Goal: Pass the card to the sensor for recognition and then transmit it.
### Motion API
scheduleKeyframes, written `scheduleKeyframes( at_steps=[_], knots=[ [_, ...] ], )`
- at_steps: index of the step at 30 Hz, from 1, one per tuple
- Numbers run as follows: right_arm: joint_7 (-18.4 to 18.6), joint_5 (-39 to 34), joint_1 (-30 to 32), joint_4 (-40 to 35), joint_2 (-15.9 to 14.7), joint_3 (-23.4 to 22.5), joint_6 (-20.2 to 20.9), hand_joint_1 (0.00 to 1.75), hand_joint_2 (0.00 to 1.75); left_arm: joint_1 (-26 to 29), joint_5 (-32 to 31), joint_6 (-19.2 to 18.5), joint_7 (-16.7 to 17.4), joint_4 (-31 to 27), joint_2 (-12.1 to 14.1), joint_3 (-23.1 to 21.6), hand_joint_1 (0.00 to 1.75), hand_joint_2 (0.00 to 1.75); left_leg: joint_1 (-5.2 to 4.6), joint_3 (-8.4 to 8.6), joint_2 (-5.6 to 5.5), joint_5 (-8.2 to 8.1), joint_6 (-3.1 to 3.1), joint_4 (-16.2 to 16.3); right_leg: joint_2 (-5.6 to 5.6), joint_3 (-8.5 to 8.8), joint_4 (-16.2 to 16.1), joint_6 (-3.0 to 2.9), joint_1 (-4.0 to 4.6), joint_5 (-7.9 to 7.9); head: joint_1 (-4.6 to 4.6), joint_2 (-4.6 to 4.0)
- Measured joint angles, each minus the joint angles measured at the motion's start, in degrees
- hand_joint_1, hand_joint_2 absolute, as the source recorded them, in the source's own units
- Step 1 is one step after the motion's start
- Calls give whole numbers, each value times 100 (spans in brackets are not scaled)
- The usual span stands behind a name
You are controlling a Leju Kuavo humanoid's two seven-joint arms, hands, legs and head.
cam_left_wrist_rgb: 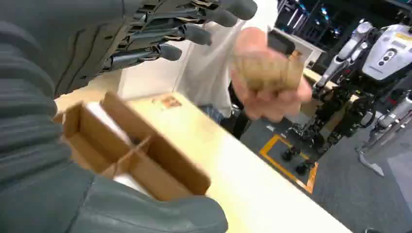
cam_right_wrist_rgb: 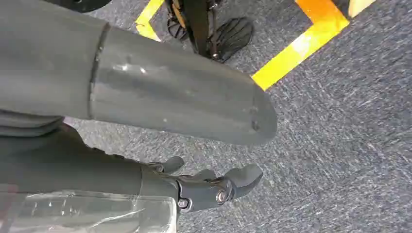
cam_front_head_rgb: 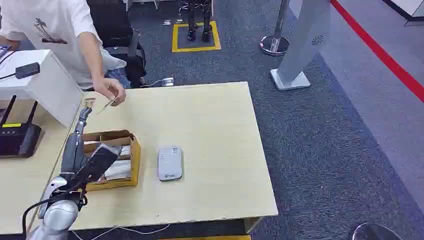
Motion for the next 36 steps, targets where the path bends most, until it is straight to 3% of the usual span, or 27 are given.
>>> scheduleKeyframes(
  at_steps=[8,25,26,36],
  knots=[
    [114,269,0,31,44,35,31,0,0,-774,53,-476,312,28,271,-4,0,175,-1,0,0,1,0,0,1,0,2,0,0,0,0,-2],
    [116,455,-3,46,50,50,52,0,0,-1213,636,-1055,627,236,540,-70,2,175,0,0,3,1,0,0,5,-1,2,0,0,0,0,-2],
    [118,461,-4,46,50,50,50,0,0,-1236,656,-1084,660,256,553,-70,175,175,0,0,2,1,0,0,5,-1,3,0,0,0,0,-2],
    [140,572,-5,46,50,50,37,0,0,-1273,715,-1176,714,424,784,-76,175,175,0,0,4,1,0,0,7,-2,3,0,0,0,0,-2]
  ],
)
